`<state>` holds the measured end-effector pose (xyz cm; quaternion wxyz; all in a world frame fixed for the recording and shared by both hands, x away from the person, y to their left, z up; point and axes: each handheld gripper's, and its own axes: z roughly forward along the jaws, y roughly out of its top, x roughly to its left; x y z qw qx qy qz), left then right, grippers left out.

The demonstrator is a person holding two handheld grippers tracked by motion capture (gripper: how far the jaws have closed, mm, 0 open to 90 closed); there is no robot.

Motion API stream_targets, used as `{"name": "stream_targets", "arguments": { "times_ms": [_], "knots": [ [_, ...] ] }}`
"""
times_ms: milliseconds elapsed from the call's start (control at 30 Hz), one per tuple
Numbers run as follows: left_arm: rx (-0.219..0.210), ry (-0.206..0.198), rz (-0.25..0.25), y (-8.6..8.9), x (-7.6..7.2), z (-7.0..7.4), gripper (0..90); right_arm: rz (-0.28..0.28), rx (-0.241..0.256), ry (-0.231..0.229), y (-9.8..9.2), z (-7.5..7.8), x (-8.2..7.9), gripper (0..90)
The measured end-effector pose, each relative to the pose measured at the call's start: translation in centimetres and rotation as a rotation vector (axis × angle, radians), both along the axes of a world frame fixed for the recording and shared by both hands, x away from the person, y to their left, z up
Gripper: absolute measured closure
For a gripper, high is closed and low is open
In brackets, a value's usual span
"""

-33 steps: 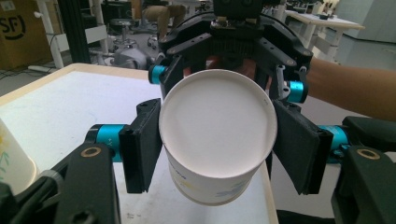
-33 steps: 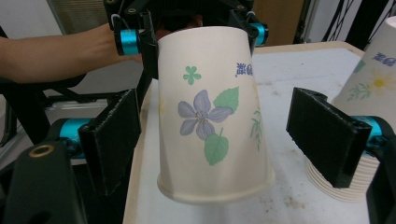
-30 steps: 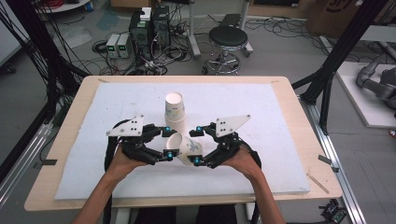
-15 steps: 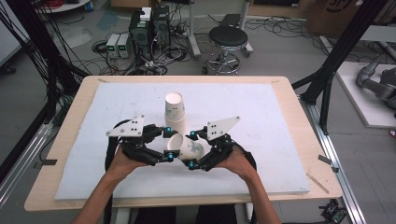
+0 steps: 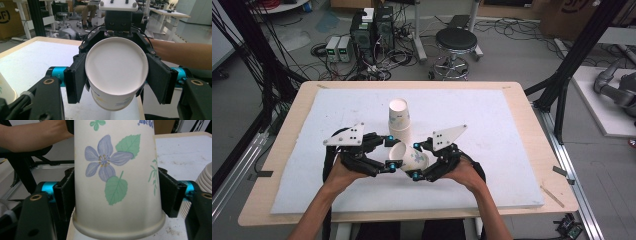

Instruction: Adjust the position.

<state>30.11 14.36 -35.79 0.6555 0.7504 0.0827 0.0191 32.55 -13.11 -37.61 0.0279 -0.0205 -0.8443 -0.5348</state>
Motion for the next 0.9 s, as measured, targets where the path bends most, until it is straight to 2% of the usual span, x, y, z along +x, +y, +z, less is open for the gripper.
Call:
{"name": "stream_targets", "arguments": {
  "times_ms": [200,267,300,333,367,500,633,700,767,800,900],
  "knots": [
    [0.003,-0.008,0.004,-0.1,0.0,-0.2,34.7,0.003,-0.002,-0.002,0.0,-0.2,0.0,32.1],
    [0.012,-0.006,0.02,-0.2,0.0,-0.2,12.2,0.0,-0.002,-0.002,-0.1,-0.1,0.0,32.0],
    [0.023,-0.005,0.045,-0.2,0.1,-0.2,5.9,-0.001,-0.005,-0.002,-0.1,-0.1,0.0,31.9],
    [0.02,-0.003,0.039,-0.2,0.1,-0.2,4.9,-0.002,-0.007,-0.001,-0.1,-0.1,0.0,31.9],
    [0.0,0.001,0.012,0.1,0.3,-0.3,4.9,-0.004,-0.009,-0.005,-0.1,-0.1,0.0,31.8],
    [-0.002,-0.008,0.005,0.2,0.2,-0.3,4.9,-0.011,-0.006,0.0,-0.3,-0.1,0.1,31.8],
    [0.005,0.005,0.009,0.5,0.2,-0.2,4.9,-0.019,-0.017,0.004,-0.4,0.0,0.0,31.7],
    [0.018,0.002,0.015,0.6,0.1,-0.1,4.9,-0.019,-0.018,0.002,-0.4,0.0,0.0,31.8],
    [0.062,-0.005,0.022,0.9,-0.1,0.3,4.9,-0.021,-0.037,-0.003,-0.5,0.2,-0.1,31.9],
    [0.062,-0.005,0.022,0.9,-0.1,0.3,4.9,-0.024,-0.048,-0.008,-0.5,0.3,-0.2,31.9],
    [0.145,-0.02,0.023,1.2,-0.2,0.7,4.9,-0.031,-0.09,-0.026,-0.6,1.0,-0.3,32.3]
  ]
}}
